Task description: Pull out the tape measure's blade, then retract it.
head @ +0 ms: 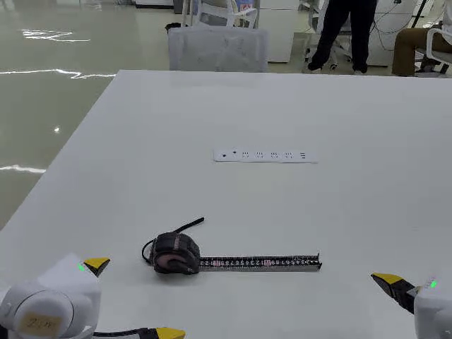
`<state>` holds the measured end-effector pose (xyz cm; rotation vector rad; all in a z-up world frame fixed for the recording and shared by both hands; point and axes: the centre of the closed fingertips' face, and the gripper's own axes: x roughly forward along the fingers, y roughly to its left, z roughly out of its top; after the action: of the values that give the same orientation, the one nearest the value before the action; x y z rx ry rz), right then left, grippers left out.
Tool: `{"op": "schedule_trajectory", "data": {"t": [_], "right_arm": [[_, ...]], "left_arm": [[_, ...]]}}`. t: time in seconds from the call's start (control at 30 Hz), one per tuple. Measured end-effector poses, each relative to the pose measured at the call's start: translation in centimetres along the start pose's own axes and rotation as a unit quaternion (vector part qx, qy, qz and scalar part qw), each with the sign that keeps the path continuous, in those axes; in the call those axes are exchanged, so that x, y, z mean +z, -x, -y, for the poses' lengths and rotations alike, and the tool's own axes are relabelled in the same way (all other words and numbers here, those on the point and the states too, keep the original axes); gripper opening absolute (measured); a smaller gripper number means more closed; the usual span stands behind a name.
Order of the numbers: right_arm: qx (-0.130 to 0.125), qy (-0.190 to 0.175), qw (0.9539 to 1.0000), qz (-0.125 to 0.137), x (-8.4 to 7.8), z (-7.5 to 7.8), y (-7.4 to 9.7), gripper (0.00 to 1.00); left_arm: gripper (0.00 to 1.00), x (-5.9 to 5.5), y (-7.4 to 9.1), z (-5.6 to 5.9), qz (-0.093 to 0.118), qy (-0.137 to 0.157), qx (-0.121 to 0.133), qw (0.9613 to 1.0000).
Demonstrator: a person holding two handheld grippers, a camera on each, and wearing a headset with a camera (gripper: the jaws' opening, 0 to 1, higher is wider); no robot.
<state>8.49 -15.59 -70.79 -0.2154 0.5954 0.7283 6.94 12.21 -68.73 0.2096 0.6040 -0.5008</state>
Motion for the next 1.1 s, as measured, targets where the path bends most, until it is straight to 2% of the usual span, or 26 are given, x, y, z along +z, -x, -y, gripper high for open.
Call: {"op": "schedule_trajectory", "data": {"t": [0.2,0.37,0.5,0.57,0.73,0.97,1.03,1.1], "right_arm": [[-0.003,-0.004,1.0,0.004,0.1,-0.3,0.0,1.0],[0.0,-0.006,1.0,0.003,0.0,-0.4,0.0,1.0],[0.001,-0.007,1.0,0.006,0.0,-0.2,0.0,1.0],[0.003,-0.007,1.0,0.006,0.1,-0.3,0.1,1.0],[0.007,-0.006,0.9999,0.005,0.2,-0.1,0.2,1.0],[0.017,-0.007,0.9998,0.009,0.0,0.1,0.0,1.0],[0.021,-0.006,0.9997,0.009,-0.2,0.1,0.0,1.0],[0.026,-0.009,0.9995,0.013,-0.2,0.3,0.0,1.0]], "left_arm": [[0.99,-0.2,-0.2,0.5,0.001,0.032,0.002,0.9995],[0.99,0.0,-0.5,0.4,0.008,0.049,0.014,0.9987],[0.99,0.0,-0.8,0.6,0.002,0.048,0.022,0.9986],[0.99,-0.2,-1.0,0.4,0.001,0.051,0.029,0.9983],[0.99,0.3,-1.3,0.1,0.003,0.056,0.047,0.9973],[0.99,0.2,-2.5,-0.8,0.002,0.062,0.063,0.9961],[0.99,0.6,-2.6,-0.6,0.001,0.062,0.069,0.9957],[0.99,0.6,-3.0,-0.7,0.001,0.063,0.072,0.9954]]}}
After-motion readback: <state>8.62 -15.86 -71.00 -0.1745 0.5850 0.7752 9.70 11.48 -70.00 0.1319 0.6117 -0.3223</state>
